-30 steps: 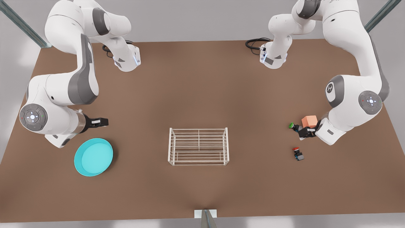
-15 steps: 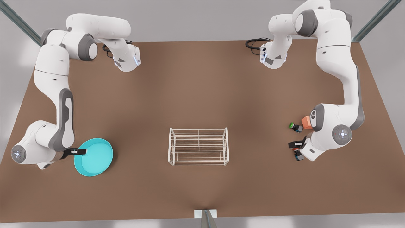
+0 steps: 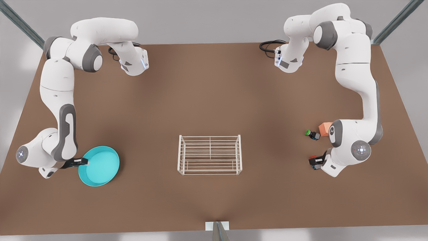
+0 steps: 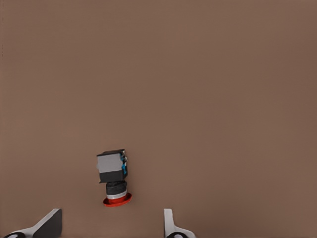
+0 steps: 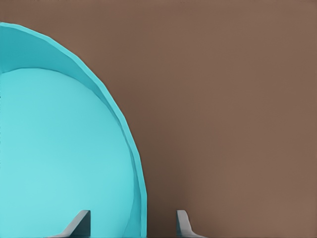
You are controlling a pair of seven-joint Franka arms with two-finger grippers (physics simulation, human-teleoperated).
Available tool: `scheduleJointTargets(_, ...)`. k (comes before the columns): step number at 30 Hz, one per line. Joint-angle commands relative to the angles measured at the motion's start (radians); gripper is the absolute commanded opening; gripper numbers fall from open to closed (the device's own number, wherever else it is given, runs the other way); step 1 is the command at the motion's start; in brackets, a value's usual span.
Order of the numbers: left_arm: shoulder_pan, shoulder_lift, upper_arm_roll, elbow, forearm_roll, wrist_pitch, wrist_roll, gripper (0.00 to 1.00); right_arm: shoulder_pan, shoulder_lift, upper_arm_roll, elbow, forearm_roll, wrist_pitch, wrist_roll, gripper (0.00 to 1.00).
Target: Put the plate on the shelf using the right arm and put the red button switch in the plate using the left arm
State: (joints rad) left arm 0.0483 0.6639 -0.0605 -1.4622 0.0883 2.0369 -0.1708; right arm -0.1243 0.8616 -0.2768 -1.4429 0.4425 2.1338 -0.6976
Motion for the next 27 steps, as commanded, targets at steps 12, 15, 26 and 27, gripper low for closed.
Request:
scheduleJointTargets(12,0.013,0.115,-0.001,-0.024,0.016,0.172,-0.062,1.00,-0.005,0.008,-0.004,-0.002,0.070,0.009,-0.315,0.28)
scheduleJointTargets(15,0.028,0.125,0.001,-0.024,0.028,0.174,-0.059,1.00,-0.003,0.010,-0.004,-0.002,0.068,0.009,-0.313,0.28)
scheduleJointTargets(26,0.038,0.141,-0.001,-0.024,0.027,0.187,-0.059,1.00,0.023,-0.114,-0.013,-0.001,0.027,-0.097,-0.312,0.18)
scheduleJointTargets(27,0.041,0.148,-0.001,-0.030,0.028,0.192,-0.059,1.00,0.040,-0.128,-0.022,-0.001,0.027,-0.113,-0.312,0.18)
